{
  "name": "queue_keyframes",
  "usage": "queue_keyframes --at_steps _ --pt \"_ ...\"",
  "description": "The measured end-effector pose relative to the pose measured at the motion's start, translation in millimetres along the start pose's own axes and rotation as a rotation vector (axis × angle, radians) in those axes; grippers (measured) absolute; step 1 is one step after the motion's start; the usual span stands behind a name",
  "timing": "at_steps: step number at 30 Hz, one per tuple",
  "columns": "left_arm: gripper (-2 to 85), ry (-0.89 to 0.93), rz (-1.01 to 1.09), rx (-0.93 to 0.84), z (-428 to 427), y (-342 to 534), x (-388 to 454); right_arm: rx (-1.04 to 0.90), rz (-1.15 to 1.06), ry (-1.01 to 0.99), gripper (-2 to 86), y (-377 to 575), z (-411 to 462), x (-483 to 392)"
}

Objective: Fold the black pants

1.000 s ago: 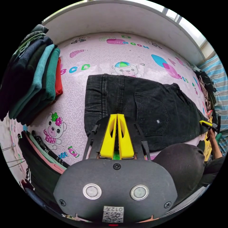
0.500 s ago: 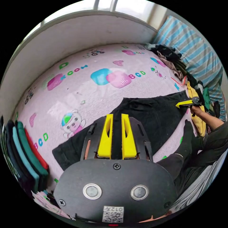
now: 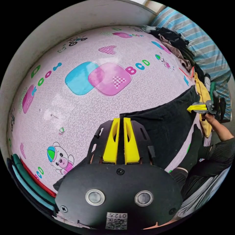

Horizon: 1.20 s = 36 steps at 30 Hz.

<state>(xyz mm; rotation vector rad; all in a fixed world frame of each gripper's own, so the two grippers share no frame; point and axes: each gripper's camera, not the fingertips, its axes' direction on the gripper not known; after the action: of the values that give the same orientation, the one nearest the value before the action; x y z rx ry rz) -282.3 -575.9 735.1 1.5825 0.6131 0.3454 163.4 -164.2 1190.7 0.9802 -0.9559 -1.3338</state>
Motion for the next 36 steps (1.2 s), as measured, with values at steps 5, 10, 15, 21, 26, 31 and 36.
queue_keyframes --at_steps 5,10,15,21,26,31,36 --pt "0.7 0.112 -0.107 0.069 25.1 10.4 -41.1 -0.056 -0.078 0.084 -0.7 -7.0 4.1 -24.6" --pt "0.8 0.096 -0.093 0.065 52.3 2.8 -53.5 -0.065 -0.102 0.147 -0.7 -5.9 5.7 -44.2" --pt "0.9 0.042 -0.014 0.001 74.5 -14.3 -56.0 -0.109 -0.065 0.118 -0.7 -11.8 1.5 -47.0" --pt "1.0 0.039 0.014 -0.040 101.8 -25.6 -71.3 0.077 -0.110 0.062 -0.8 -32.0 -32.3 -73.6" --pt "1.1 0.042 0.003 -0.039 122.2 -26.7 -84.2 0.054 -0.184 0.088 -0.8 -62.4 -18.7 -93.9" --pt "1.1 0.024 0.038 -0.056 142.4 -29.4 -93.9 0.045 -0.068 0.088 -0.8 -55.9 -18.7 -58.2" --pt "1.2 0.063 0.005 -0.061 159.9 -28.7 -110.2 0.100 0.056 -0.019 -0.8 -34.6 -36.1 -30.0"
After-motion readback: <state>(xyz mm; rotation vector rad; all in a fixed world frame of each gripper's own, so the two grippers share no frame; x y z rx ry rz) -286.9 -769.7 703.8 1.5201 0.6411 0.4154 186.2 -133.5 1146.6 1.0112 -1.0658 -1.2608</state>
